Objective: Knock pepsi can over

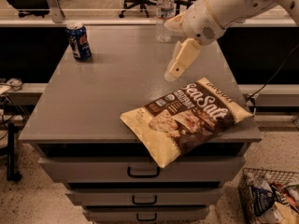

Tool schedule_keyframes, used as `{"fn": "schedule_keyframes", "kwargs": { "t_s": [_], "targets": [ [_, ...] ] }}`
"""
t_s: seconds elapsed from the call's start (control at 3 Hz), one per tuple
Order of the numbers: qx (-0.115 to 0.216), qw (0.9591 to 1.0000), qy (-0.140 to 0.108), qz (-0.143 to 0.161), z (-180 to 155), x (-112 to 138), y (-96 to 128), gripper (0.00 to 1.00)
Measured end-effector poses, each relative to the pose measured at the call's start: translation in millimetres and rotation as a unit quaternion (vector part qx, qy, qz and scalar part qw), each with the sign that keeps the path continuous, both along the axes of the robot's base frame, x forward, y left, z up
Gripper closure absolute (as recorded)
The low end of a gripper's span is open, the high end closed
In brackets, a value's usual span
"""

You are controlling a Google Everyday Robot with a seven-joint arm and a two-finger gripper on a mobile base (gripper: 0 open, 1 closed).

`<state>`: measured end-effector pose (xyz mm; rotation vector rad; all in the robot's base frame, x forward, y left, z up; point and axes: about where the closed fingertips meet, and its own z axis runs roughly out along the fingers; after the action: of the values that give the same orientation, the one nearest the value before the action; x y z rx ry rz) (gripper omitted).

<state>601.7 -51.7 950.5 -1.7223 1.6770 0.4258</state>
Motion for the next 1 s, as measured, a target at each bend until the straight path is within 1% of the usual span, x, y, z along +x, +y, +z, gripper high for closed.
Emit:
{"fn": "schedule_keyframes", "kwargs": {
  "t_s": [0.33, 0.67, 1.0],
  "targets": [
    [-0.001, 1.0, 0.0, 0.0, -0.1, -0.2, -0.1, 0.0],
    [0.017, 0.9998, 0.007, -0.01, -3.1, 1.7, 8.5, 0.0],
    [0.059, 0.9981, 0.013, -0.01, -20.5, 22.3, 60.7, 0.0]
  ]
}}
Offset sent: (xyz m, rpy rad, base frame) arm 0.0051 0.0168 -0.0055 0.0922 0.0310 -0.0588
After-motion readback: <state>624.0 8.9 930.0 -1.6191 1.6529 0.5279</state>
